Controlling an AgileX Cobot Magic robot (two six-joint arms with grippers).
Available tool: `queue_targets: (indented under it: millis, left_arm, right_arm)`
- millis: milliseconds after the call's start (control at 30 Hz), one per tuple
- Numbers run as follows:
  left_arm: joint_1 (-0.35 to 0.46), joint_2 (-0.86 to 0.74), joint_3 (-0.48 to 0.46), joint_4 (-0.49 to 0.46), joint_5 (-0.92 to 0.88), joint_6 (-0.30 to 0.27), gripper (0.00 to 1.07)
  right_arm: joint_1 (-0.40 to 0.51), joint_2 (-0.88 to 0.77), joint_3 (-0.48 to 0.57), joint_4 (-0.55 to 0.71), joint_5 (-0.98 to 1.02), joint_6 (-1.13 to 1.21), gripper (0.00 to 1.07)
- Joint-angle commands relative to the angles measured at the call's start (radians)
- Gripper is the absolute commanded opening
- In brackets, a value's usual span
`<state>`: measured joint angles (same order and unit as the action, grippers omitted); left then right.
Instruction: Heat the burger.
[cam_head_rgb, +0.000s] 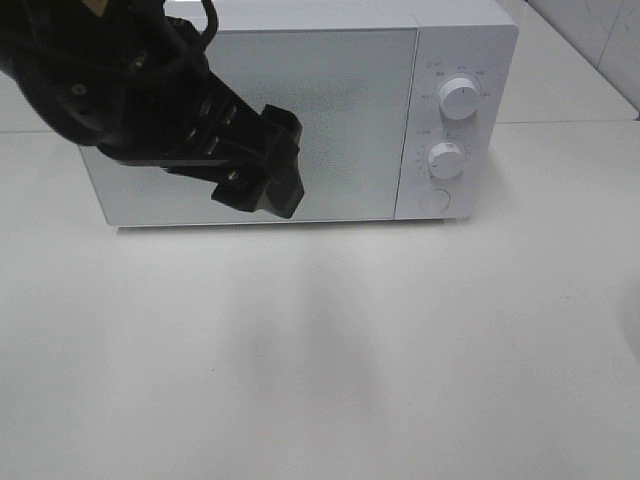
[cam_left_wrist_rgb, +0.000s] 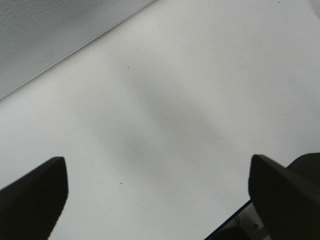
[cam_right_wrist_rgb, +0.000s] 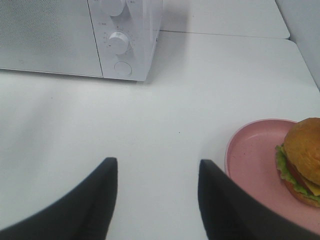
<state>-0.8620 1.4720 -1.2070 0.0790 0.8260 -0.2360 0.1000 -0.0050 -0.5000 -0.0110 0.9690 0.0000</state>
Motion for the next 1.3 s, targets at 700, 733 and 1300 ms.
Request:
queue_targets:
  millis: [700, 733, 1300]
  left_arm:
    - [0.462, -0.192, -0.007, -0.091, 0.439, 0.165, 1.01]
    - [0.462, -0.192, -0.007, -0.091, 0.439, 0.165, 1.01]
    - [0.925, -0.573, 0.301, -0.099, 0.458, 0.236, 1.01]
  right_arm:
    - [0.0, -0.025, 0.001, 0.0, -0.009, -0.009, 0.52]
    - [0.0, -0.025, 0.001, 0.0, -0.009, -0.009, 0.52]
    - [0.0, -0.025, 0.001, 0.0, -0.009, -0.009, 0.52]
